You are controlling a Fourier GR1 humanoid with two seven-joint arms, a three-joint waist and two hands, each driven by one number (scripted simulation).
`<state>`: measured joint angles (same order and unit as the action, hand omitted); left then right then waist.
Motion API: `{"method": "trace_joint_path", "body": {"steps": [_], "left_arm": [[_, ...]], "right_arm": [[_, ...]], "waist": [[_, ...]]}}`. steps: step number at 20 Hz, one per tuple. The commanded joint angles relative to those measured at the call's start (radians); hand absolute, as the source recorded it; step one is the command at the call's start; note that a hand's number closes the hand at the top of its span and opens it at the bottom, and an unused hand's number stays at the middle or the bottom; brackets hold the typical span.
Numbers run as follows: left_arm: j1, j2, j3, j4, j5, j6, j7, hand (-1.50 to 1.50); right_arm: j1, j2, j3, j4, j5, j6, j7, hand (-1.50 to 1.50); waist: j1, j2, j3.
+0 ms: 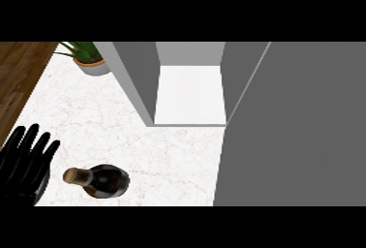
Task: Pick up the wine, place it into the cabinet and close the cabinet
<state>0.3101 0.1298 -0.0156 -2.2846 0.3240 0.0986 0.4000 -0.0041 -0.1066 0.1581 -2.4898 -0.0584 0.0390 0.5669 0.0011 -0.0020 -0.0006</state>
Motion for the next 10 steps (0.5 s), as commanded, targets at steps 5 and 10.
{"method": "trace_joint_path", "body": {"steps": [5,10], "left_arm": [[0.045,-0.040,0.060,0.205,0.015,-0.128,-0.219,-1.50],[0.025,-0.041,0.106,0.339,0.016,-0.171,-0.322,-1.50]], "right_arm": [[-0.034,-0.006,-0.057,-0.060,-0.060,0.010,0.038,-1.50],[0.005,-0.006,-0.056,-0.154,-0.087,0.005,0.092,-1.50]], "waist": [[0.001,0.001,0.000],[-0.005,0.000,0.000]]}}
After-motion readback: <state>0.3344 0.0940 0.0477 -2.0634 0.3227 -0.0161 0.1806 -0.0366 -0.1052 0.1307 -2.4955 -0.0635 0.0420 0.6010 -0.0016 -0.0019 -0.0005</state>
